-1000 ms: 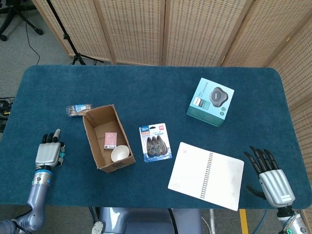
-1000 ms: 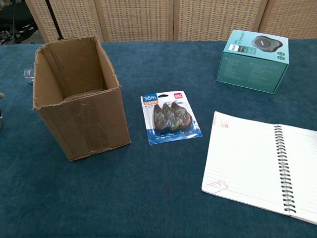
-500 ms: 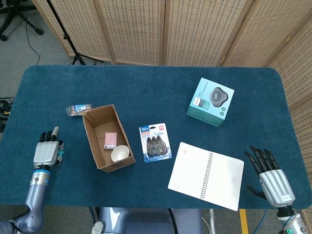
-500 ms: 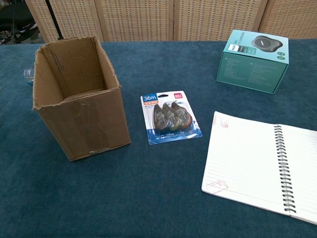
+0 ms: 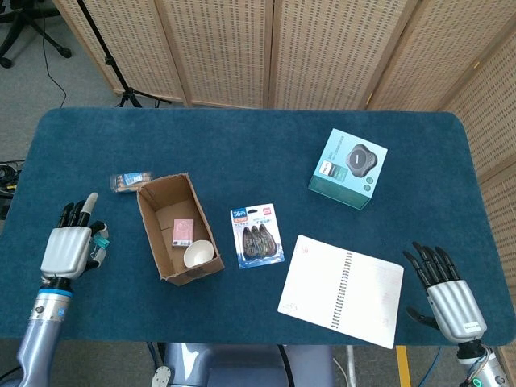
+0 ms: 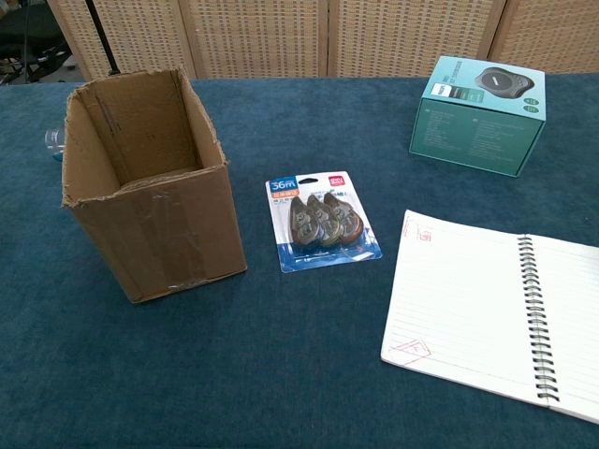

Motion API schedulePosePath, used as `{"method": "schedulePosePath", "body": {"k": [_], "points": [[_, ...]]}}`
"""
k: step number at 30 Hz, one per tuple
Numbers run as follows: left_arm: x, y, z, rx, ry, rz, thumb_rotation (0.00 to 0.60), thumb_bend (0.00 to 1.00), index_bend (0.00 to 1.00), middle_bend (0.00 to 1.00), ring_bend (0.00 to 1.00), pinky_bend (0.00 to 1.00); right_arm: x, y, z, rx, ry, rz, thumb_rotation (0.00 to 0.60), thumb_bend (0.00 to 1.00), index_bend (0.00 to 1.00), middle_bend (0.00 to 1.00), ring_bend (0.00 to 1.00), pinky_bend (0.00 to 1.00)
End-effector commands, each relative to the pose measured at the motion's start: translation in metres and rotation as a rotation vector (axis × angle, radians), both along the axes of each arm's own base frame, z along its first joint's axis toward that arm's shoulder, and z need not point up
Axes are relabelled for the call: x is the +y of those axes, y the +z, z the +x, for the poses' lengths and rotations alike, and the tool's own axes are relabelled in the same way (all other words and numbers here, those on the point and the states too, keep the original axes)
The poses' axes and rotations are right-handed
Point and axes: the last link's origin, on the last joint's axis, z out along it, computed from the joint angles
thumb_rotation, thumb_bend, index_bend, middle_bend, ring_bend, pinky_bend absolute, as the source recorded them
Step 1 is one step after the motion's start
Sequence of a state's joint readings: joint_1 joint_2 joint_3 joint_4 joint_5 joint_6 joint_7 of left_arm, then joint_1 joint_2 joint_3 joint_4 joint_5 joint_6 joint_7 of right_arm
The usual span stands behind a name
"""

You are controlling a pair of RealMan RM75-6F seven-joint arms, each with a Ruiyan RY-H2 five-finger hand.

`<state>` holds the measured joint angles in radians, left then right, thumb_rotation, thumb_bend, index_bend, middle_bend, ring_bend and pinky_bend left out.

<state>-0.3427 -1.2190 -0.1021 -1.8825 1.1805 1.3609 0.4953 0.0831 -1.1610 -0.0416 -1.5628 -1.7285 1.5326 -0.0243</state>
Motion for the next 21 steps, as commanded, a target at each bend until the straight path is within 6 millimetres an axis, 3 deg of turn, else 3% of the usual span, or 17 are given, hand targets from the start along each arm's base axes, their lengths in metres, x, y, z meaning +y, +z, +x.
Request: {"method": "schedulePosePath", "body": {"k": [1,10,21], "points": [[-0.013,0.03,0.03,-0.062,-0.102,0.052,0.6,0.48,0.62,0.0,0.0,0.0,0.0,0.0,0.0,0.0,-0.001,0.0,0.6,0.14,0.02,0.0,0.0,0.0],[-0.016,0.028,0.063,-0.18,-0.217,0.099,0.6,0.48,0.63,0.0,0.0,0.0,-0.001,0.0,0.0,-0.002,0.0,0.003,0.6,0.14,0.02,0.0,0.0,0.0],[0.006,0.002,0.093,-0.226,-0.3,0.169,0.6,0.48,0.63,0.0,0.0,0.0,-0.001,-0.002,0.0,0.001,0.0,0.01,0.6,0.14,0.02,0.0,0.0,0.0]]}}
